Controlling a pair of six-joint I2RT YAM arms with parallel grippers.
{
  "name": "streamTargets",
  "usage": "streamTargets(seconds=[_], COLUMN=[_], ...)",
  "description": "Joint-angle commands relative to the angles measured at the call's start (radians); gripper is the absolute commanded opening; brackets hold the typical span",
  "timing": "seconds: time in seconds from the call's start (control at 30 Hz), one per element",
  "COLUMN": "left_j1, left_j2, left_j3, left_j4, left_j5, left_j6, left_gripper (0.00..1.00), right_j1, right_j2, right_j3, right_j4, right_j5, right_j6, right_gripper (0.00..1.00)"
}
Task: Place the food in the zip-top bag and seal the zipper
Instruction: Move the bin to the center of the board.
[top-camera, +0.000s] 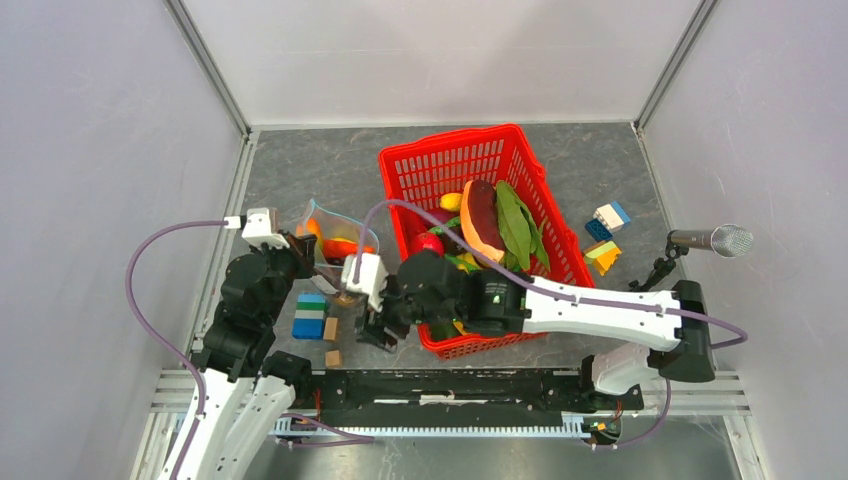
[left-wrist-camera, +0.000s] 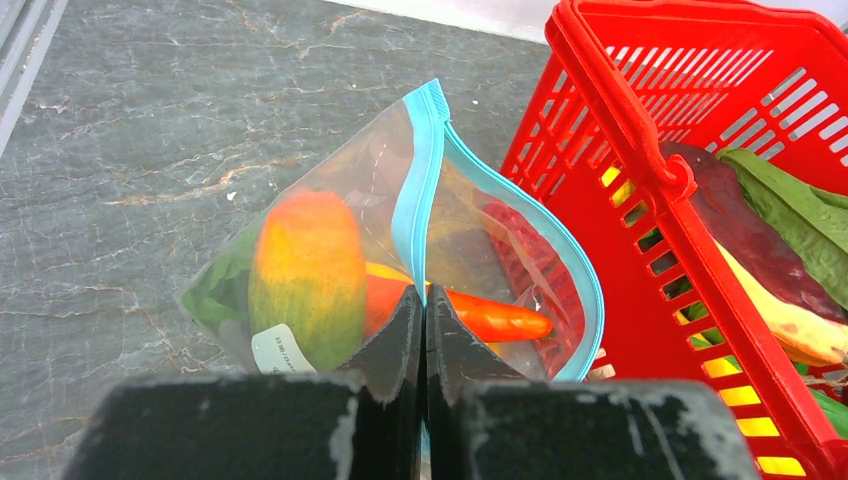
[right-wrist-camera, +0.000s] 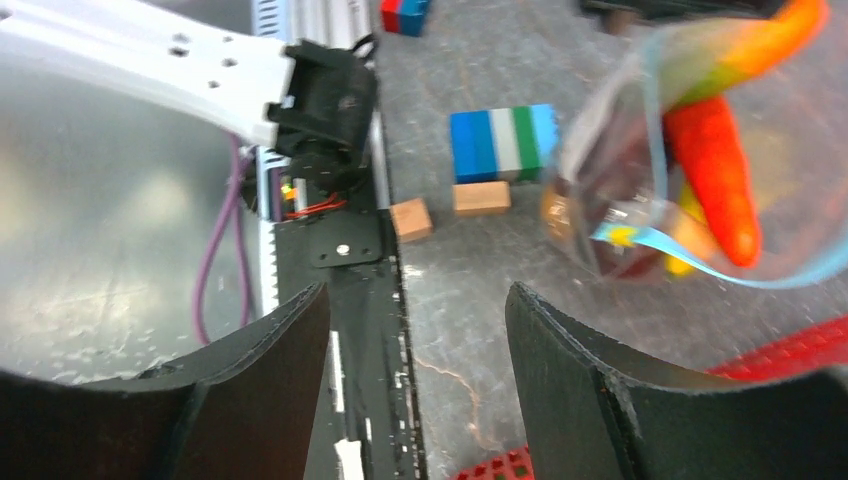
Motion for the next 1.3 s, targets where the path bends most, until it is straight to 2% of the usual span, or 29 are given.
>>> streamTargets(seconds=[0.0,0.23,0.57,0.7,0.87,1.1,1.27], left_j1=[0.006,0.008,0.008,0.008,0.008,0.008,0.009], left_j2=[0.007,0.01,0.007,0.007,0.008,0.012,0.014], left_j3=[0.022,0.022,0.022,0.021,0.02,0.022,0.022], left_j4=[0.056,0.057,0.057,0.057,0.057,0.056,0.057], left_j5=[0.011,0.015,0.017,0.013,0.015,0.017,0.02], left_j6=[-0.012,-0.012,-0.012,-0.012,-0.012,-0.013,-0.014], left_gripper=[0.02,0.02,0.02,0.02,0.02,0.02,0.02], right_j1=[0.112,0.192,0.233,0.252,0.254,0.254,0.239], right_j2=[0.042,0.033,0.049,-0.004,-0.108,-0.224,-0.22], right_j3=[0.094,0.046,0.001,-0.059,-0.178,-0.309,-0.307], right_j4=[-0.072,-0.156,-0.323,-0.288,-0.243,-0.233,-0.326], right_j5=[-0.023,-0.051,-0.072,-0.171,-0.223,-0.144,0.143], right_j6=[-0.048,-0.092,-0.101,-0.14,-0.157,-0.121,-0.104], right_gripper=[0.7,0.71,0.7,0.71,0.72,0.74,0.73])
